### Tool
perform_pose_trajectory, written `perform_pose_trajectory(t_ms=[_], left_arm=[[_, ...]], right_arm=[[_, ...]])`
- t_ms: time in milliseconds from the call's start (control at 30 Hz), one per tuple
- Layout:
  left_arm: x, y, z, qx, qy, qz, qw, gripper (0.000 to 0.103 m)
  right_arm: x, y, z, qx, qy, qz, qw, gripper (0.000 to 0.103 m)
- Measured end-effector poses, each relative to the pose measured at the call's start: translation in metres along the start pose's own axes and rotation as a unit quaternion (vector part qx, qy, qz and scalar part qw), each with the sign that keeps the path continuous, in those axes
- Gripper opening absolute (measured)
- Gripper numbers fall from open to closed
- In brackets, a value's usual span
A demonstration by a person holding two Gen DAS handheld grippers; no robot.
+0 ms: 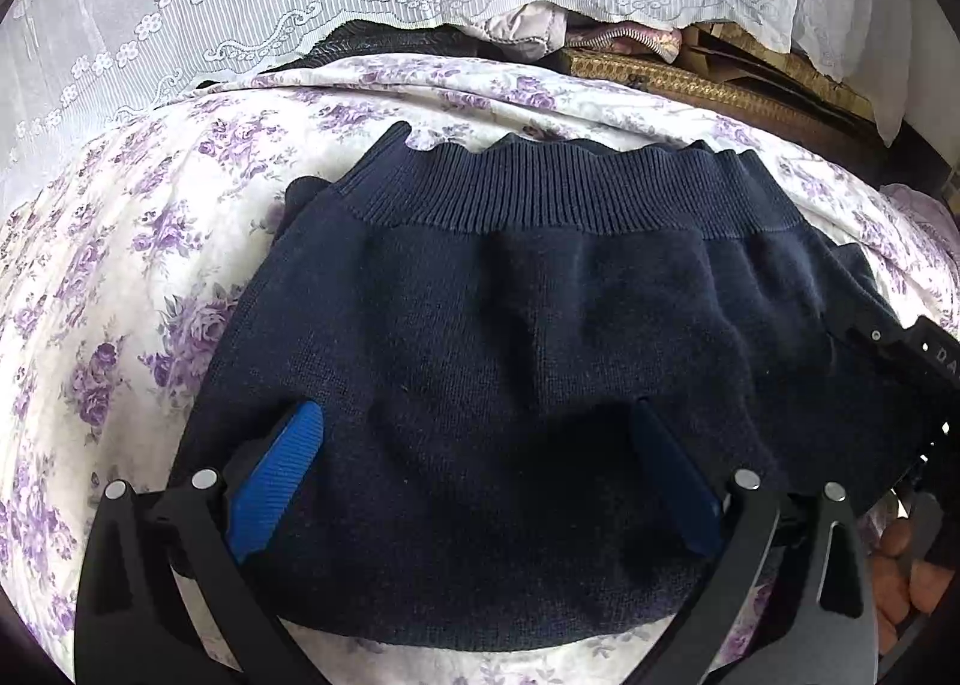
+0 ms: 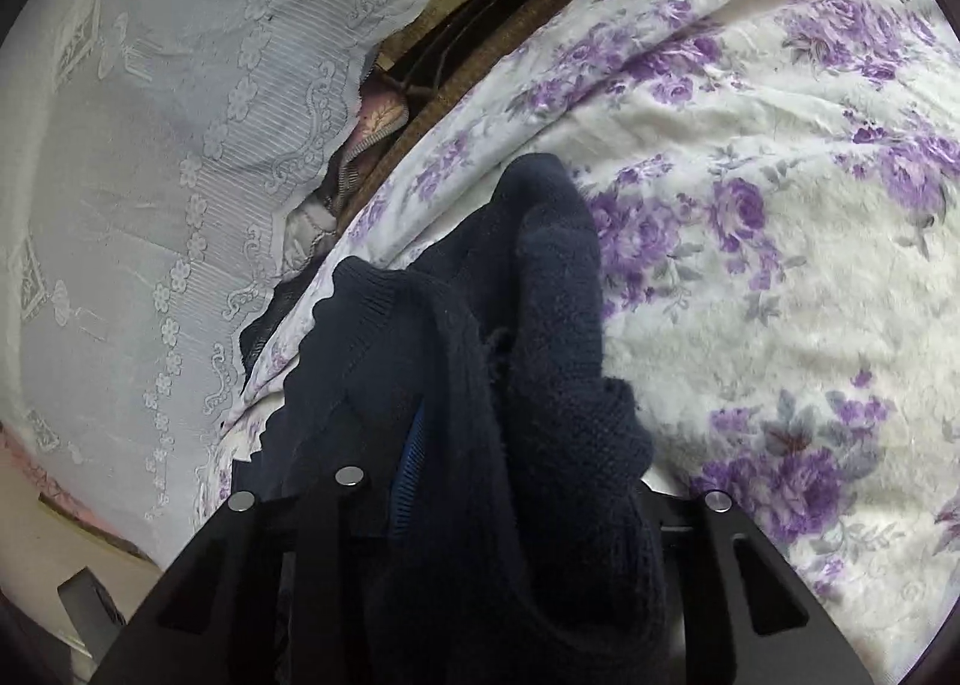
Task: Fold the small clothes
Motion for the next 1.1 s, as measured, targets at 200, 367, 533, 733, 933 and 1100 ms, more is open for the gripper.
perform_pose_trajectory(t_ms=[200,367,533,733,933,1100], left_arm=[[0.0,-0.002,0.001,0.006,0.003,0.002,1.0,0.099],[-0.002,-0.003,0.004,0.001,0.008,-0.02,0.9998,0.081],[-0.011,-0.008,0.009,0.013,-0.001,-0.026,0.9996,0.068],[-0.018,-0.003,0.02,-0.008,-0.007,-0.044,0.999,0.068],[-0.017,0.008,0.027,-0.026,-0.003,-0.049,0.9984,0.071],[-0.007,0.026,0.029,-0.048,0.011,-0.039,0.9981,0.073]], right_arm=[[-0.008,-0.003,-0.001,0.024,-0.007,0.016,1.0,0.02],[-0.015,0.013,0.004,-0.009,-0.021,0.025,0.999,0.019],[-0.02,0.025,0.008,-0.026,-0.026,0.037,0.999,0.019],[-0.029,0.047,0.009,-0.056,-0.032,0.061,0.996,0.018],[-0.042,0.078,0.001,-0.112,-0.041,0.088,0.989,0.018],[-0.052,0.103,-0.009,-0.168,-0.046,0.105,0.979,0.018]])
Point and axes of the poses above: each gripper's, at about its wrist camera, not at the fingertips, and x roughly the way its jaws point, y to its left, z to its top, the point moved 6 cm from there along x, roughly the way its jaws point, and after that the axes turned 15 degrees about -y, right-handed, at the moved point
